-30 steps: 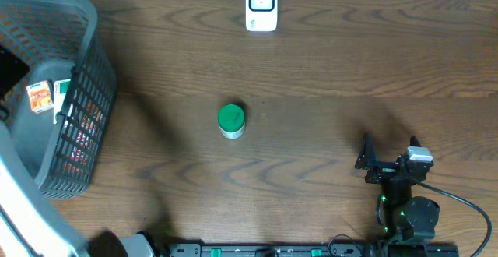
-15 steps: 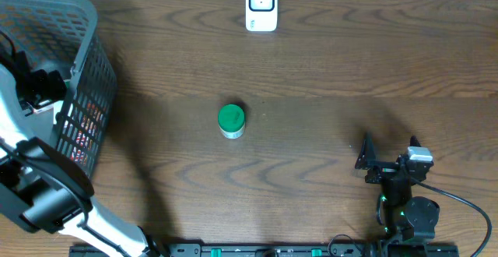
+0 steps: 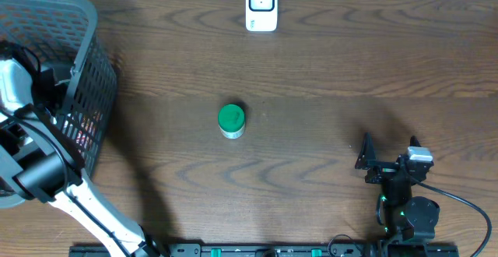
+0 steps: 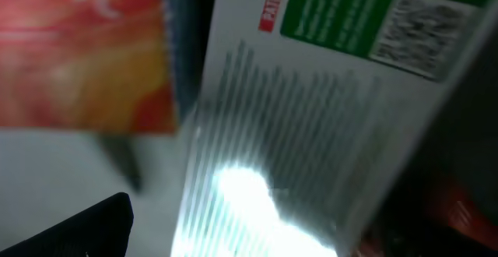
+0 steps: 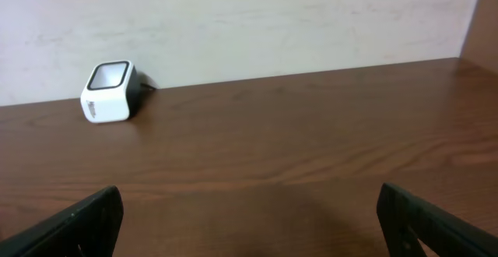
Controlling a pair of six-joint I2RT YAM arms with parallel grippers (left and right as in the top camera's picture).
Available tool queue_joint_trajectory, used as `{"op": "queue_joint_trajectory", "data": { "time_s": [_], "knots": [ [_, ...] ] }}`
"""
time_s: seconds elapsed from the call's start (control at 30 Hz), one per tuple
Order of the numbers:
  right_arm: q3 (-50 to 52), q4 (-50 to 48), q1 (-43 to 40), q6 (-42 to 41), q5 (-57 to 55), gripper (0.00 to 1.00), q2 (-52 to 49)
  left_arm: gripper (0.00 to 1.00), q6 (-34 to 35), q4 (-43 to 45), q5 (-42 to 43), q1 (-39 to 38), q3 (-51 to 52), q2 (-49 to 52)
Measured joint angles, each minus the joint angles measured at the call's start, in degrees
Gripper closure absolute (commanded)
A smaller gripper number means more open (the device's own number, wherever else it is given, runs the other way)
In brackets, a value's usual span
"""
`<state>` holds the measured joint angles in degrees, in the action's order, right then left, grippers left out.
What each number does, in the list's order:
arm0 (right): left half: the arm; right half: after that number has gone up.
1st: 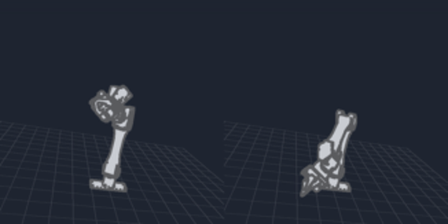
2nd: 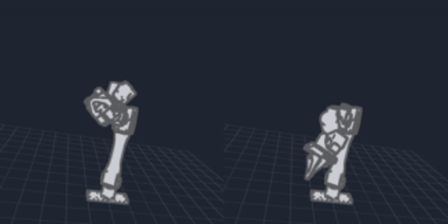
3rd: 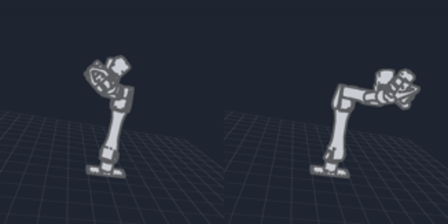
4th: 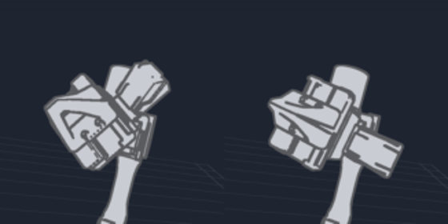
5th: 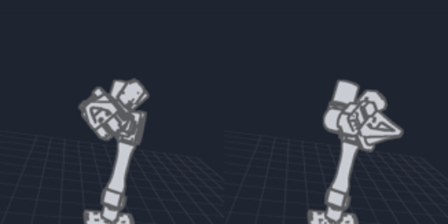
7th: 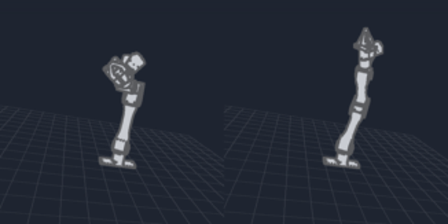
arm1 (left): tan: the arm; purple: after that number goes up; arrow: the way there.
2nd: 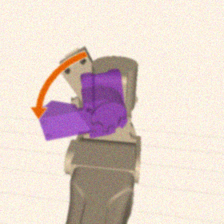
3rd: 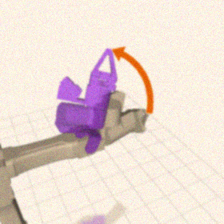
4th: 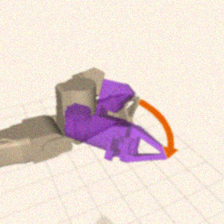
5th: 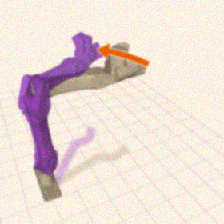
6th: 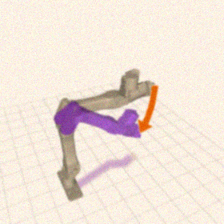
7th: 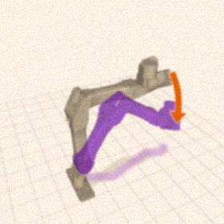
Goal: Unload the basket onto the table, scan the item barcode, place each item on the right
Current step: 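Reach the left gripper into the basket and grasp the white Panadol box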
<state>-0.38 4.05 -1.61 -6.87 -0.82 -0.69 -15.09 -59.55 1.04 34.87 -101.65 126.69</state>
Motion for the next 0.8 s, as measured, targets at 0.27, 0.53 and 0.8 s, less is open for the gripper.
{"op": "queue_joint_trajectory", "data": {
  "time_s": [0.27,0.53,0.8],
  "knots": [
    [0.0,0.0,0.0,0.0,0.0,0.01,0.0,0.03,-0.2,1.1,0.5,0.1,0.0,0.5],
    [0.0,0.0,0.0,0.0,0.0,0.01,0.0,0.31,-0.1,3.3,3.5,0.0,-0.1,0.7],
    [0.0,0.0,0.0,0.0,0.0,0.01,0.0,0.49,-0.2,3.0,3.8,0.1,-0.2,0.7]
  ]
}}
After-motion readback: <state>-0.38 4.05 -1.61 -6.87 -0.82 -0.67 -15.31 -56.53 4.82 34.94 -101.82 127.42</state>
